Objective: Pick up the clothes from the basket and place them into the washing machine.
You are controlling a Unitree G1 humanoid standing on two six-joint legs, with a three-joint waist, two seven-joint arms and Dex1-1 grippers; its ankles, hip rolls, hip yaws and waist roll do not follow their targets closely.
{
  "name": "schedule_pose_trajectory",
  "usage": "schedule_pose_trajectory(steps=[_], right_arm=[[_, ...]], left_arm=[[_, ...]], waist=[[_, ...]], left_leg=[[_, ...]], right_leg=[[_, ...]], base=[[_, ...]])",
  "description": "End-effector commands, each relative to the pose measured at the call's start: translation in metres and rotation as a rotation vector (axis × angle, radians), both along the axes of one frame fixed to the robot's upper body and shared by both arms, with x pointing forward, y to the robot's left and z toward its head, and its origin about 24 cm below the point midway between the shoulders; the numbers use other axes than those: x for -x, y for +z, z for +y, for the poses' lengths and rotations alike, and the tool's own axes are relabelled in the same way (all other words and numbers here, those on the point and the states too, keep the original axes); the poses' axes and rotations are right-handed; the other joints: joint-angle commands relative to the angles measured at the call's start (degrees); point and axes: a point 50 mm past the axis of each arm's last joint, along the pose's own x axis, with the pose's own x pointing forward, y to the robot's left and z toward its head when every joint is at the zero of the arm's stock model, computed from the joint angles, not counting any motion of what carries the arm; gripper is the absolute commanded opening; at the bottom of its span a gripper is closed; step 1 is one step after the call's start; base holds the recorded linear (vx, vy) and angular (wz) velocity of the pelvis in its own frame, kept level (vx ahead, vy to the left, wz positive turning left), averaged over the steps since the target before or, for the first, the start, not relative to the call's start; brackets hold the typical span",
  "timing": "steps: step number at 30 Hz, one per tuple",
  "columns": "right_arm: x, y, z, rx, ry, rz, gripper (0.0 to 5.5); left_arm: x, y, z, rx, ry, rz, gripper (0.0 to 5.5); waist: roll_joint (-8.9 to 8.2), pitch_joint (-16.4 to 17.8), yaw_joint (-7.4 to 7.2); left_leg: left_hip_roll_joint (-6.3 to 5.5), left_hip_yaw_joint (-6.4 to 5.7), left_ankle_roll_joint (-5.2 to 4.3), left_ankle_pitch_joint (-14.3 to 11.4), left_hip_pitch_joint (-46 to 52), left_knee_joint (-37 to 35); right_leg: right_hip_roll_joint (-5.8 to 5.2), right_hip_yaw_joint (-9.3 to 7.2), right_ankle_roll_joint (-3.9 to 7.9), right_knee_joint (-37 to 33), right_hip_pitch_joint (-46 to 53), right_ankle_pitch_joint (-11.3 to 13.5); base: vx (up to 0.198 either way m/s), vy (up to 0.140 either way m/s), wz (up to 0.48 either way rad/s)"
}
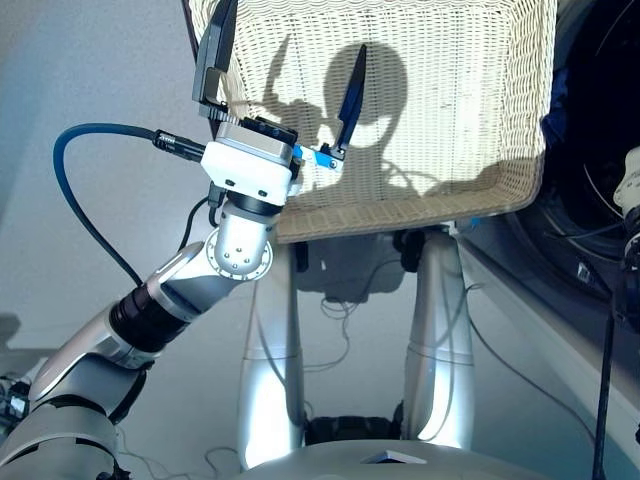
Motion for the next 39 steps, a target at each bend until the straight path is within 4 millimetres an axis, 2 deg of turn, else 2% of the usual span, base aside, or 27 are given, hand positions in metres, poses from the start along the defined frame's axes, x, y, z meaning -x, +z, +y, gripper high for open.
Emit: schedule_pose_trajectory(steps=[1,4,5,8,15,18,23,25,26,27,32,34,35,36,38,39], right_arm=[[0.009,0.043,0.003,0.153,0.004,-0.177,5.50],[-0.004,0.046,0.038,0.251,0.114,-0.234,5.50],[-0.008,0.044,0.054,0.353,0.171,-0.208,5.50],[-0.011,0.039,0.100,0.469,0.334,-0.265,5.50],[0.007,0.003,0.173,0.835,0.609,-0.210,5.50],[0.015,-0.013,0.206,1.087,0.737,-0.140,5.50],[0.028,-0.041,0.242,1.305,0.963,-0.081,5.50],[0.032,-0.053,0.251,1.316,1.023,-0.064,5.50],[0.032,-0.054,0.251,1.315,1.024,-0.064,5.50],[0.035,-0.067,0.254,1.249,1.082,-0.053,5.50],[0.051,-0.101,0.247,1.133,1.202,0.010,5.50],[0.055,-0.115,0.241,1.094,1.238,0.067,5.50],[0.058,-0.127,0.234,1.078,1.251,0.121,5.50],[0.060,-0.133,0.231,1.068,1.262,0.153,5.50],[0.065,-0.154,0.223,1.018,1.288,0.241,5.50],[0.066,-0.165,0.214,0.970,1.274,0.289,5.50]], left_arm=[[0.028,0.020,-0.009,0.077,-0.138,-0.138,5.50],[0.026,0.020,-0.008,0.096,-0.124,-0.131,5.50],[0.024,0.020,-0.006,0.094,-0.108,-0.132,5.50],[0.021,0.020,-0.004,0.106,-0.092,-0.125,5.50],[0.014,0.013,0.002,0.064,-0.015,-0.117,5.50],[0.016,0.013,0.005,0.042,0.013,-0.144,5.50],[0.018,0.007,0.009,0.007,0.044,-0.157,5.50],[0.017,0.003,0.010,0.008,0.051,-0.143,5.50],[0.017,0.003,0.010,0.007,0.051,-0.142,5.50],[0.013,-0.001,0.013,-0.017,0.080,-0.130,5.50],[0.001,-0.020,0.030,0.003,0.142,-0.006,5.50],[-0.005,-0.037,0.038,0.051,0.118,0.133,5.50],[-0.010,-0.052,0.046,0.093,0.112,0.240,5.50],[-0.011,-0.057,0.049,0.115,0.100,0.281,5.50],[-0.018,-0.088,0.057,0.264,0.039,0.508,5.50],[-0.021,-0.100,0.060,0.298,0.046,0.570,5.50]], waist=[[0.57,-0.98,-1.20],[0.27,-0.98,-1.60],[0.10,-0.98,-1.68],[-0.26,-0.98,-2.16],[-0.85,-0.98,-2.94],[-0.75,-0.98,-2.80],[-0.42,-0.98,-2.64],[-0.30,-0.98,-2.70],[-0.31,-0.98,-2.72],[-0.30,-0.98,-2.81],[-0.26,-0.98,-3.44],[-0.29,-0.98,-3.66],[-0.30,-0.98,-3.66],[-0.31,-0.98,-3.74],[-0.28,-0.98,-3.87],[-0.11,-0.98,-3.81]], left_leg=[[0.13,5.45,2.08,3.10,4.21,-5.67],[0.20,5.61,2.20,3.32,4.61,-6.42],[0.28,5.68,2.24,3.46,4.94,-6.98],[0.37,6.03,2.36,3.80,5.58,-8.28],[0.53,6.54,2.83,4.26,6.48,-10.16],[0.64,6.66,2.94,4.41,6.66,-10.63],[0.62,6.76,3.08,4.51,6.84,-10.72],[0.65,6.77,3.05,4.68,7.20,-10.98],[0.64,6.78,3.05,4.69,7.26,-11.03],[0.75,6.90,3.01,4.91,7.90,-11.69],[1.11,7.68,2.76,6.13,11.84,-16.39],[1.07,7.96,2.63,6.99,14.50,-19.52],[1.06,8.11,2.52,7.64,16.43,-21.52],[0.88,8.14,2.53,7.90,17.56,-22.60],[0.68,8.24,2.48,8.70,21.65,-25.97],[0.59,8.27,2.43,9.07,23.77,-27.43]], right_leg=[[2.19,-2.21,-1.00,-7.85,3.40,5.37],[2.39,-2.10,-1.06,-8.55,3.69,5.62],[2.44,-2.02,-1.09,-8.96,3.78,5.73],[2.55,-1.78,-1.20,-10.34,4.36,6.13],[2.89,-1.23,-1.21,-12.28,4.99,6.88],[3.01,-0.97,-1.10,-12.92,5.22,7.12],[3.00,-0.89,-0.92,-12.84,5.29,7.27],[2.92,-0.90,-0.88,-13.02,5.69,7.41],[2.91,-0.90,-0.88,-13.05,5.74,7.41],[2.74,-0.76,-0.84,-13.54,6.22,7.70],[2.35,-0.27,-0.56,-17.33,9.70,8.96],[2.16,-0.82,-0.28,-20.49,12.48,9.85],[2.13,-1.07,-0.17,-22.21,14.37,10.34],[2.18,-1.28,-0.12,-23.05,15.39,10.66],[2.07,-1.87,0.11,-25.89,19.17,11.47],[1.97,-2.18,0.17,-27.21,21.06,11.78]], base=[[0.000,0.000,0.000],[0.000,0.000,0.000],[0.000,0.000,0.000],[0.000,0.000,0.000],[0.000,0.000,0.000],[0.000,0.000,0.000],[0.000,0.000,0.000],[0.000,0.000,0.000],[0.000,0.000,0.000],[0.000,0.000,0.000],[0.000,0.000,0.000],[0.000,0.000,0.000],[0.000,0.000,0.000],[0.000,0.000,0.000],[0.067,-0.016,-0.075],[0.088,-0.014,-0.050]])
